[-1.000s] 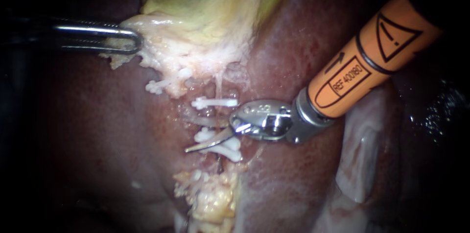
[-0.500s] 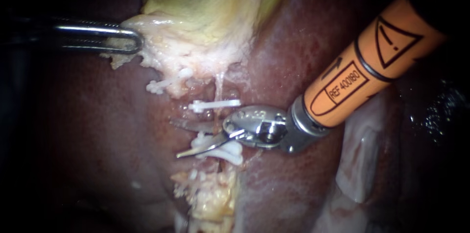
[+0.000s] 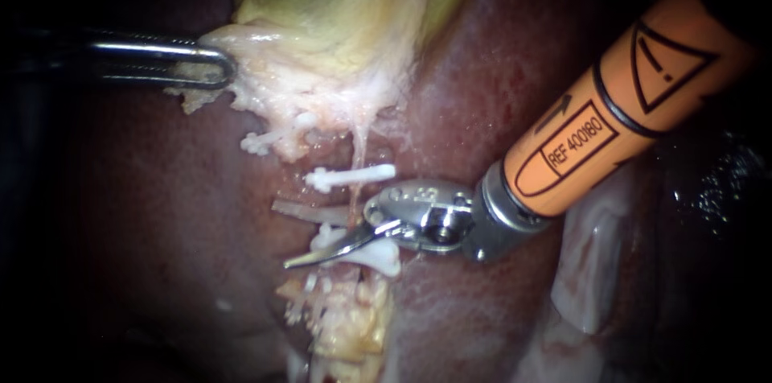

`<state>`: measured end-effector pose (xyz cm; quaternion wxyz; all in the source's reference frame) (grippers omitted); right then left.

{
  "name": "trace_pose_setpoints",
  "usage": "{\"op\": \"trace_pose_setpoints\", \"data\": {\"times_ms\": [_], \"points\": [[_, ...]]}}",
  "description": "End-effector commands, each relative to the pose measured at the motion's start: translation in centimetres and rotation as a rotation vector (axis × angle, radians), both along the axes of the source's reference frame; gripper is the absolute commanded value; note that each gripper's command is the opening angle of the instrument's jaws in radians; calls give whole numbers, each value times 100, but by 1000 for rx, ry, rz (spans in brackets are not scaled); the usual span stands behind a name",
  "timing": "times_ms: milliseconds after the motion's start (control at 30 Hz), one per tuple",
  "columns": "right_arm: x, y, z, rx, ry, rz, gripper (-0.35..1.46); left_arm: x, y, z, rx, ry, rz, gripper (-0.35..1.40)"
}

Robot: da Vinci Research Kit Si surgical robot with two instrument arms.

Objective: Go to the cutting position right tube

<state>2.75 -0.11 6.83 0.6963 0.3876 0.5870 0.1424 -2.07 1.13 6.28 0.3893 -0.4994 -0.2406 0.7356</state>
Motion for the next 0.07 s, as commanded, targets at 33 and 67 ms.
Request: {"op": "trace_pose_setpoints", "data": {"times_ms": [33,67], "points": [[0,0,3,10,-9,5,113,0,0,0,0,0,0,-35],[0,0,5,18,-18,13,114,0,0,0,0,0,0,-35]]}}
